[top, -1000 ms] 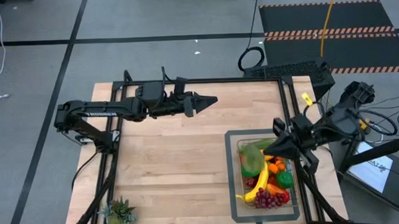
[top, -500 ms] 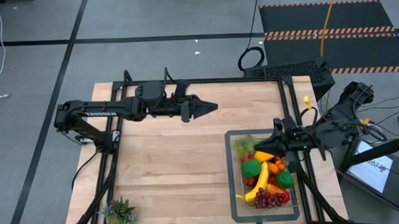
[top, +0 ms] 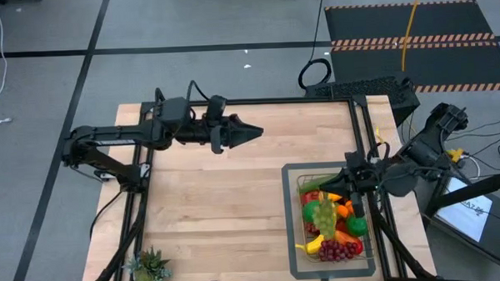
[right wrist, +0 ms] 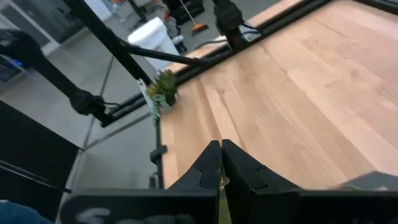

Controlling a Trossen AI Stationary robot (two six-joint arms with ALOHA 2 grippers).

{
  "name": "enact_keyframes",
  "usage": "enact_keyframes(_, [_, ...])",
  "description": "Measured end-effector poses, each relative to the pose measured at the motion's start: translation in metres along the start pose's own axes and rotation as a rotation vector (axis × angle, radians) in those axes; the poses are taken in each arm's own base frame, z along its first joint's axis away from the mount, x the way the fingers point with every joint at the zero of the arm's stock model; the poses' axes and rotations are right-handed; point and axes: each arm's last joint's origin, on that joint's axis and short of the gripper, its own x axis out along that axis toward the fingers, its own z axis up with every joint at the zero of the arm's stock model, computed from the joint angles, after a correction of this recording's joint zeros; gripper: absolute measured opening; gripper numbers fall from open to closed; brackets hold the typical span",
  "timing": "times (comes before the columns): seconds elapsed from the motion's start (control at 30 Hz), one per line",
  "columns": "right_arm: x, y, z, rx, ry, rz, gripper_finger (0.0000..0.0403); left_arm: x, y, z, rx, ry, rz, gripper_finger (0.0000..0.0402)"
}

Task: Build produce basket
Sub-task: Put the green grapes into the wire basket

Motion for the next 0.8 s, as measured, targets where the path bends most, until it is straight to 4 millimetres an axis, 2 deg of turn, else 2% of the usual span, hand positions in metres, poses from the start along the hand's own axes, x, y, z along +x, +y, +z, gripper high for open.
enact_keyframes(0.13, [0.008, -0.006, -0.006, 0.035, 0.003, -0.031, 0.0, -0.007, -0.007, 0.001, 0.006, 0.011, -0.001, 0.0131])
enact_keyframes(0.3, [0.012, -0.005, 0.001, 0.049, -0.064, -0.022, 0.0, -0.011, -0.013, -0.001, 0.022, 0.03, -0.006, 0.0131])
enact_keyframes(0.53, [0.001, -0.011, 0.01, 0.033, -0.115, -0.01, 0.0, -0.011, -0.012, -0.003, 0.023, 0.047, 0.008, 0.0131])
enact_keyframes(0.8, [-0.008, -0.023, 0.005, 0.009, -0.051, -0.062, 0.0, -0.012, -0.012, -0.003, 0.013, 0.033, 0.016, 0.0131])
